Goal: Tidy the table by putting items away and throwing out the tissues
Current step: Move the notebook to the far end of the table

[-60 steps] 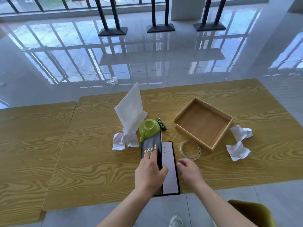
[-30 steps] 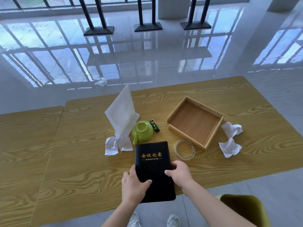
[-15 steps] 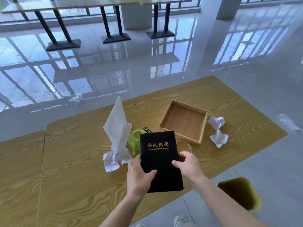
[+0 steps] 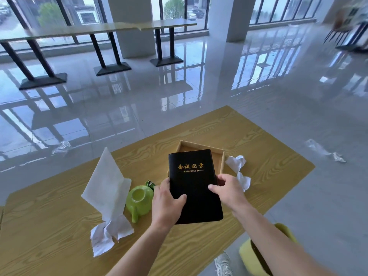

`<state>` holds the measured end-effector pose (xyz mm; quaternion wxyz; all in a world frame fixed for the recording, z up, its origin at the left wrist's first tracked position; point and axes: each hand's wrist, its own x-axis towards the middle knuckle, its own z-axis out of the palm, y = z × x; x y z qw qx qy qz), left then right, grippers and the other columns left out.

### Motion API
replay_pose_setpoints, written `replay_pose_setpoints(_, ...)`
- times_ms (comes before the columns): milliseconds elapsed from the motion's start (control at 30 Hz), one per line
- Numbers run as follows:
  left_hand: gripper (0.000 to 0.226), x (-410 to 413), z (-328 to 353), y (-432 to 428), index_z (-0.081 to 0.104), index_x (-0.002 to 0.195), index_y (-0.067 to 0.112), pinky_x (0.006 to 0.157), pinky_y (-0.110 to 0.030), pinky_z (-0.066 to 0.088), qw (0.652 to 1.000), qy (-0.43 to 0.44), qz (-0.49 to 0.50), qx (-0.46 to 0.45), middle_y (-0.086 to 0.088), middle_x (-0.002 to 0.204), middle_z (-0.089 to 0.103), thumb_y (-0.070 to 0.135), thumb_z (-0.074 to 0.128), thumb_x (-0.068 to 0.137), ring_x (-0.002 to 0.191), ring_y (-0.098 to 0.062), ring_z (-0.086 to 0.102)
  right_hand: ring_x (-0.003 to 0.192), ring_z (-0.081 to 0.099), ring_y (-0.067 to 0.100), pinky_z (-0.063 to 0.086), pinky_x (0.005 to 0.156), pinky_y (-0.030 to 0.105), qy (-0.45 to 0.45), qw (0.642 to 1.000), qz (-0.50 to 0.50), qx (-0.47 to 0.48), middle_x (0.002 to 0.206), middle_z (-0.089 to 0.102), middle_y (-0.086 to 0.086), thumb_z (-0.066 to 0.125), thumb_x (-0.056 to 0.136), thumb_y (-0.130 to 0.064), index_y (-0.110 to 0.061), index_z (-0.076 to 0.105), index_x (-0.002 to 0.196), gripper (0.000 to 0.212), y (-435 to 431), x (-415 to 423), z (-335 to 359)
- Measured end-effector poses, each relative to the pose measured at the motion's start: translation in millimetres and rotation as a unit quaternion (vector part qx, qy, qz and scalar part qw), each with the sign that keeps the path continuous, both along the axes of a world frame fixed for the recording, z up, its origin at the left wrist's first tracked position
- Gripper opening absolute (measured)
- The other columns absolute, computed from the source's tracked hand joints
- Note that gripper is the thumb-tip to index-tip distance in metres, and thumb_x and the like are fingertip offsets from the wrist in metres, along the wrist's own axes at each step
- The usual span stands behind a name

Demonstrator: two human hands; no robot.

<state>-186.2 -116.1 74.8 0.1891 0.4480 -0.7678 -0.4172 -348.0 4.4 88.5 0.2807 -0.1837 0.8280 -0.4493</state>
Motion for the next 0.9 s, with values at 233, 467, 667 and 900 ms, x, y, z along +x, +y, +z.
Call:
replay_pose_setpoints(233,0.064,-112,5,-4,0.047,0.132,0.026,0.076,-0.015,0.035,1.0,-0.004,0.009,-0.021,0.007,0.106,0.049,0.033,0.075,0.075,0.087,0.0,0.044,0.087,0.069,0.011,0.058,0.081,0.032,0.018,1.0,0.019,-0.003,0.089,0.072,-0.008,0.074,0.083,-0.018,-0.021,0.07,0.098,0.015,-7,-117,0)
replay_pose_setpoints(467,0.061,-237,10,-9,0.048,0.13,0.031,0.075,-0.018,0.035,1.0,-0.014,0.015,0.005,0.009,0.101,0.046,0.032,0.074,0.075,0.081,0.003,0.046,0.085,0.07,0.011,0.058,0.073,0.028,0.011,0.999,0.038,0.006,0.086,0.072,-0.01,0.073,0.084,-0.015,-0.028,0.067,0.084,0.014,-17,-245,4)
replay_pose_setpoints(667,0.053,-326,-1,-11,0.051,0.126,0.028,0.079,-0.024,0.043,0.998,-0.048,-0.007,0.029,0.002,0.105,0.05,0.028,0.073,0.077,0.094,-0.012,0.051,0.09,0.069,0.017,0.058,0.086,0.042,0.011,0.996,0.072,0.052,0.094,0.072,-0.003,0.068,0.087,-0.015,-0.021,0.07,0.097,0.013,-31,-340,-6)
replay_pose_setpoints(900,0.045,-399,-29,-20,0.054,0.117,0.022,0.092,-0.037,0.051,0.99,-0.103,0.003,0.095,-0.003,0.11,0.053,0.024,0.072,0.076,0.101,-0.018,0.053,0.091,0.067,0.02,0.056,0.088,0.043,0.012,0.987,0.092,0.129,0.097,0.072,0.002,0.067,0.086,-0.013,-0.016,0.07,0.099,0.014,-52,-407,-34)
